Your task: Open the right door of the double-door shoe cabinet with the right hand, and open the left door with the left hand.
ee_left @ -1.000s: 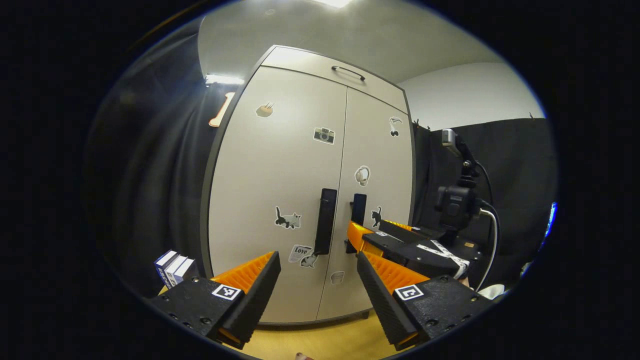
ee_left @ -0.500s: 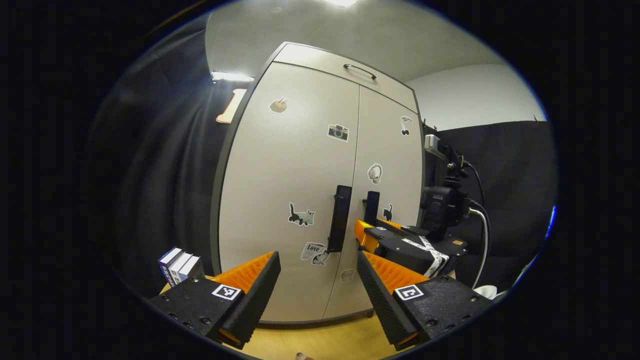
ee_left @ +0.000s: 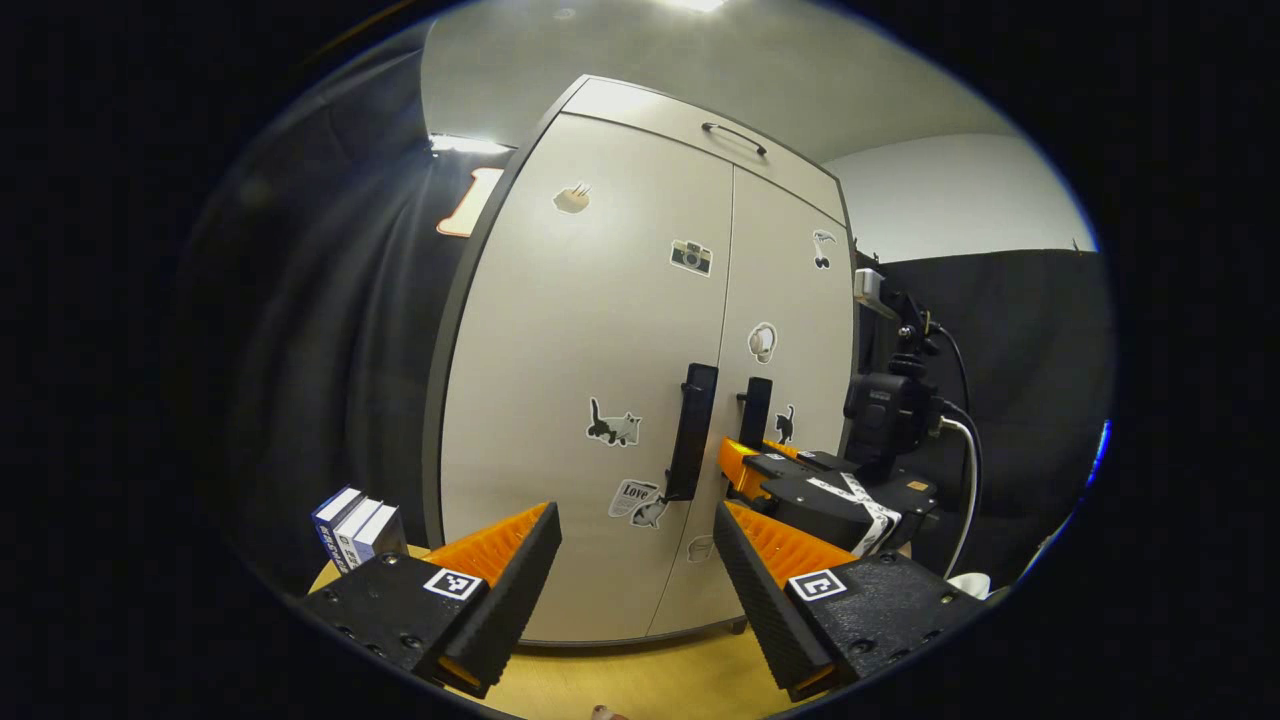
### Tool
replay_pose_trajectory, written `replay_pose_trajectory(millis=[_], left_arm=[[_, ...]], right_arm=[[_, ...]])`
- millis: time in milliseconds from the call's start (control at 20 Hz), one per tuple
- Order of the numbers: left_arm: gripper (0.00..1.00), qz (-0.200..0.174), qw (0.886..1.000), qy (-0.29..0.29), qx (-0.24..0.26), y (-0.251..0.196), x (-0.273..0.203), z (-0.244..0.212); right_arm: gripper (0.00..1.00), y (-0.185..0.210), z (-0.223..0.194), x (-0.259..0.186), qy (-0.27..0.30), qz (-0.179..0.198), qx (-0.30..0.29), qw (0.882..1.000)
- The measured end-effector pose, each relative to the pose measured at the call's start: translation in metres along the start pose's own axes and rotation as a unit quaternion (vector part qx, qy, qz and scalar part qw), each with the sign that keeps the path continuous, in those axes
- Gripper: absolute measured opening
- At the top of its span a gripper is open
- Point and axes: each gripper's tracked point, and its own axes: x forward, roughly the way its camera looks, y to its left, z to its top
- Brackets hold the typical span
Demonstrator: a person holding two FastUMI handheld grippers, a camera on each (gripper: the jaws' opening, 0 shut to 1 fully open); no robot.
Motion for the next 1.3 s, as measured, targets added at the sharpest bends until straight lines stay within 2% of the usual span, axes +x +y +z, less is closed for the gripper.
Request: replay_pose_trajectory(millis=[50,150,450,750,950,1300], left_arm=[[0.96,-0.001,1.000,0.002,-0.002,0.000,0.000,-0.001],[0.96,-0.004,1.000,0.005,-0.005,-0.002,-0.002,-0.002],[0.96,-0.015,1.000,0.008,-0.006,-0.015,-0.012,-0.003],[0.96,-0.041,0.999,0.008,-0.002,-0.061,-0.027,-0.003],[0.96,-0.031,0.999,0.004,0.014,-0.098,-0.040,-0.003],[0.95,0.009,1.000,-0.007,0.001,-0.151,-0.062,-0.009]], right_arm=[[0.29,-0.001,0.000,-0.001,0.005,0.000,-0.007,1.000],[0.19,-0.001,0.000,-0.001,0.008,0.003,0.002,1.000],[0.19,-0.005,0.003,-0.021,0.014,0.012,0.003,1.000],[0.19,-0.026,0.007,-0.071,0.015,0.029,-0.007,0.999],[0.19,-0.040,0.009,-0.095,0.019,0.055,-0.011,0.998],[0.19,-0.077,0.014,-0.137,0.025,0.101,-0.016,0.994]])
